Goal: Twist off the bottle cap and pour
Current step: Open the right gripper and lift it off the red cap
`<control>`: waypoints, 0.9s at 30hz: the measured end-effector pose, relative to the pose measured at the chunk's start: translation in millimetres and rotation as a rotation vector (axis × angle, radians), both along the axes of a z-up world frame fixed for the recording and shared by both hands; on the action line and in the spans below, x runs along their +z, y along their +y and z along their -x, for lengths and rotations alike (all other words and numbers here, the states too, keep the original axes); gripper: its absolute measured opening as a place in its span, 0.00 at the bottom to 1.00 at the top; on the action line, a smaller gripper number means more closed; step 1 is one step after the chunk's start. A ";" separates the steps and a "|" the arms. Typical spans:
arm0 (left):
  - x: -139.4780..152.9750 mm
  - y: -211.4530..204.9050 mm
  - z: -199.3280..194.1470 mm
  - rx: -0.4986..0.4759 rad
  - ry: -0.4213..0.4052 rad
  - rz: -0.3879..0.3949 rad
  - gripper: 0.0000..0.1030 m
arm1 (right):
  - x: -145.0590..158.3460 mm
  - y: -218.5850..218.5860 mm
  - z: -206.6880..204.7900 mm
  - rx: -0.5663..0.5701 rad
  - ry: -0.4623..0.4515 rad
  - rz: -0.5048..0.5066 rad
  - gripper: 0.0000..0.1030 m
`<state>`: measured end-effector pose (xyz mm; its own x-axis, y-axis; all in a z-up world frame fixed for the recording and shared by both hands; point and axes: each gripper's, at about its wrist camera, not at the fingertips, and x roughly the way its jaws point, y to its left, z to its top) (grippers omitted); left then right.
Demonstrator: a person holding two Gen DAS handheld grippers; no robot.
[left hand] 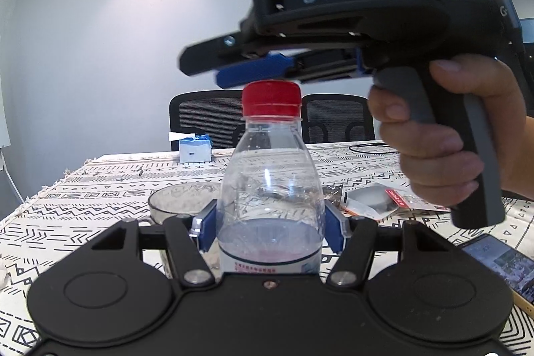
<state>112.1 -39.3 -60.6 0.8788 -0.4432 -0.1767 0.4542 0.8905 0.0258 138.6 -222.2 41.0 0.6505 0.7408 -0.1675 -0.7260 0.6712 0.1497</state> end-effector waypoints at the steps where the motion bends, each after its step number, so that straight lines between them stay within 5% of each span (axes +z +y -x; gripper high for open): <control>1: -0.3 -1.0 1.8 0.001 0.001 0.001 0.63 | -1.6 -1.0 0.1 -0.010 0.009 0.000 0.44; 11: 1.0 -3.3 7.0 0.006 0.006 0.009 0.63 | -13.0 13.5 18.4 -0.018 0.030 0.063 0.51; 27: 0.2 -5.9 7.2 0.016 0.003 -0.006 0.63 | -20.2 8.7 18.4 -0.065 0.067 0.016 0.57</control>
